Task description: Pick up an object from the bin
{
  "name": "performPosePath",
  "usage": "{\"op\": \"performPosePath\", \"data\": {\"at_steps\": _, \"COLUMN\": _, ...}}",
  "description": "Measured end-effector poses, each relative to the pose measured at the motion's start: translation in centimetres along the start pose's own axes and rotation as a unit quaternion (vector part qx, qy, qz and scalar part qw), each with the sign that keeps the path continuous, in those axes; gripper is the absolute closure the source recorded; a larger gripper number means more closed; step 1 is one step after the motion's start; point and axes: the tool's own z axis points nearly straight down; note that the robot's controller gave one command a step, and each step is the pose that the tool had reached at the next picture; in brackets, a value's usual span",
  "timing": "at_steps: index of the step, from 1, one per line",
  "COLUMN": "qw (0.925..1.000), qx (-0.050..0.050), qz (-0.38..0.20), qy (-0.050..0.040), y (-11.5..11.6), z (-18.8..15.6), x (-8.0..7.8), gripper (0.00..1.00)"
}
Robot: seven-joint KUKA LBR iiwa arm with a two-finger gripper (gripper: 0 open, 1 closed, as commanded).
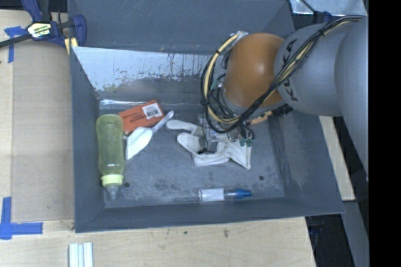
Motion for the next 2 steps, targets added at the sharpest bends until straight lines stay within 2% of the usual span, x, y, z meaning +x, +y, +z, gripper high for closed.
{"op": "performPosePath", "data": {"at_steps": 1, "qw": 1.0, "qx": 0.0, "qz": 0.0, "qy": 0.0, "y": 0.0, "z": 0.0, "x": 0.0, "gripper": 1.0}}
{"op": "performPosePath", "data": {"at_steps": 2, "qw": 0.9998, "qx": 0.0, "qz": -0.02, "qy": 0.002, "y": 1.0, "z": -13.9, "x": 0.3, "gripper": 1.0}}
